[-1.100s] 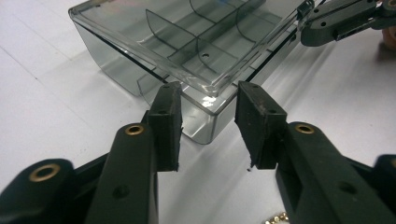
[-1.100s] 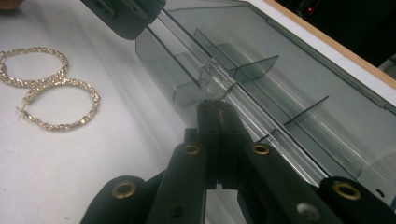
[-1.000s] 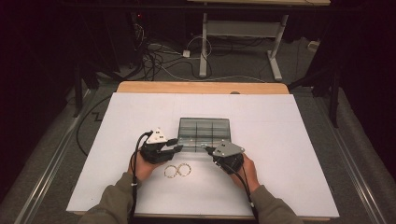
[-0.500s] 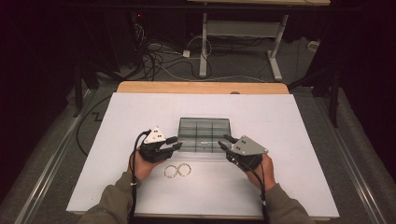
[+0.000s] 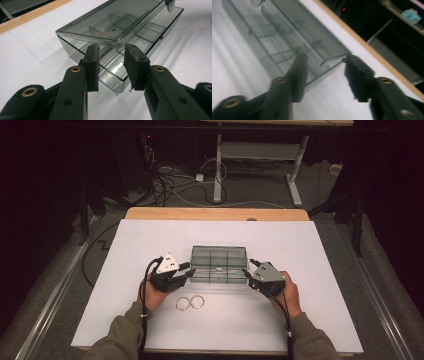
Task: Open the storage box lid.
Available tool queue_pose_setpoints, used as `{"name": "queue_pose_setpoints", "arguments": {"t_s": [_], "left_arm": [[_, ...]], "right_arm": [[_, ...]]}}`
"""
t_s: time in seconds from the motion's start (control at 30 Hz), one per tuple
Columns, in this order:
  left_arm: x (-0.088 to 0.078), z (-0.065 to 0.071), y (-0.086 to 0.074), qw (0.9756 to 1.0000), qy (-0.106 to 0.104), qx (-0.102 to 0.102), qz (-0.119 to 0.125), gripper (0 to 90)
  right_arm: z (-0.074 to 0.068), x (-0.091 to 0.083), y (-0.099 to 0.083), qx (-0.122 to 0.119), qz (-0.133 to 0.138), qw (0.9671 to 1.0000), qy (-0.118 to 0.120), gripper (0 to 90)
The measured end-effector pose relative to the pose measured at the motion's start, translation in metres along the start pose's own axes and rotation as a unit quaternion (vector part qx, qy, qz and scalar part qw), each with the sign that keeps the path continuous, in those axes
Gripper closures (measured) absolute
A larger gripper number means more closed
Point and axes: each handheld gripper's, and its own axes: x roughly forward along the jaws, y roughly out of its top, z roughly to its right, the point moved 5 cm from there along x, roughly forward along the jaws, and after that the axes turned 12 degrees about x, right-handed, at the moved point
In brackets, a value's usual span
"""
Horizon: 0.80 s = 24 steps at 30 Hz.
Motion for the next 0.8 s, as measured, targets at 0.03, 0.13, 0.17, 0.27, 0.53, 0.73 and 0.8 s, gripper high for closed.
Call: {"name": "queue_pose_setpoints", "arguments": {"t_s": [0.03,0.13,0.17,0.27,0.53,0.73,0.8], "left_arm": [[0.0,0.0,0.001,1.0,-0.002,0.002,-0.001,63.0],[-0.003,-0.004,0.004,0.9999,0.009,0.012,-0.004,62.9],[-0.003,-0.006,0.005,0.9998,0.014,0.013,-0.006,62.8],[-0.004,-0.015,0.006,0.9993,0.034,0.012,-0.009,62.6],[-0.005,-0.026,0.033,0.9964,0.078,0.031,0.011,58.8],[0.001,-0.036,0.046,0.9961,0.079,0.038,0.013,65.1],[0.003,-0.039,0.05,0.996,0.079,0.039,0.012,66.5]], "right_arm": [[0.0,0.0,0.0,0.0,0.0,1.0,0.0,62.4],[0.001,0.001,0.004,-0.003,0.01,0.9999,0.002,68.7],[0.002,0.001,0.006,-0.002,0.015,0.9999,0.004,70.2],[0.006,0.0,0.012,-0.004,0.024,0.9997,-0.001,74.0],[0.018,0.003,0.03,-0.007,0.024,0.9997,-0.005,79.2],[0.027,0.008,0.04,0.002,0.021,0.9998,-0.003,80.2],[0.03,0.011,0.044,0.006,0.021,0.9997,-0.004,80.2]]}}
